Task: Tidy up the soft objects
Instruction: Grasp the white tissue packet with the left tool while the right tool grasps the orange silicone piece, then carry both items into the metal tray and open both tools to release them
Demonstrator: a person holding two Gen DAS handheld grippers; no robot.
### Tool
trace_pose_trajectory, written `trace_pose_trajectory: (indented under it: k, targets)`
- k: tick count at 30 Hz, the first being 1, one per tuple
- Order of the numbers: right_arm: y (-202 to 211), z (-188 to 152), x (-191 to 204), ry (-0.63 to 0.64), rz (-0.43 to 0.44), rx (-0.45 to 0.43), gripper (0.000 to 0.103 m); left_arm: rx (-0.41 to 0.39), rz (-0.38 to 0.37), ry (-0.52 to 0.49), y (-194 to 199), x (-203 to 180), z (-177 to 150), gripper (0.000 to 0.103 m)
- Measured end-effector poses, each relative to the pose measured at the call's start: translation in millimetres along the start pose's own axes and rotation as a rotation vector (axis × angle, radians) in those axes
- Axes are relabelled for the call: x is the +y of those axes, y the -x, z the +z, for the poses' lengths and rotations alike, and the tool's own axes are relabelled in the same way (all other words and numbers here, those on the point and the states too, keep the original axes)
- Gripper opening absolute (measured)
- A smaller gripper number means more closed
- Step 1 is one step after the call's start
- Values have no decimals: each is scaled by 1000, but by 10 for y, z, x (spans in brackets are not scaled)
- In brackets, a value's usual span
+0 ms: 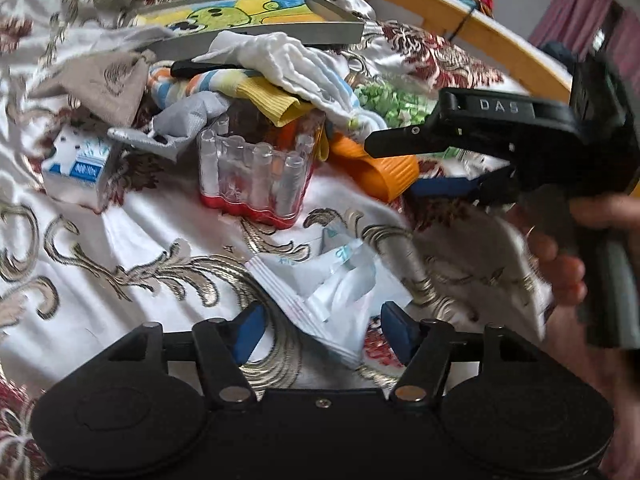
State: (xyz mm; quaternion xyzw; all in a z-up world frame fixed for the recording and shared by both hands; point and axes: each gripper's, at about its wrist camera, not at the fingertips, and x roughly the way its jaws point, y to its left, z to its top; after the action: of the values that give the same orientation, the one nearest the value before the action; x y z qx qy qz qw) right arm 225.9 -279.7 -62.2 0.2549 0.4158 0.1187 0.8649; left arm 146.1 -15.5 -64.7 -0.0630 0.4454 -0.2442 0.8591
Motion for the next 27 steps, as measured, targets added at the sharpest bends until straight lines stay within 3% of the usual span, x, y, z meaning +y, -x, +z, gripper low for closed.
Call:
trace_pose_trajectory:
  k: [3,10,13,17,27]
  targets:
    - [-29,22,-137,-72,20,-5,76,-1,-39,70,-4,57,20,66]
    - [-104,-7,-345,-155,-6,-1,37,12,-90,236,-107,229,38,45]
    - [-124,-51,-392,-158,-15,13,31,4,-96,261,-115,250,28,37]
    - [-112,-94,-261,-132,-24,14,20,-19,-88,272,-99,242,23,25]
    - [217,-247,219,112,-53,-29,7,-105,-61,234,152,113,40,19]
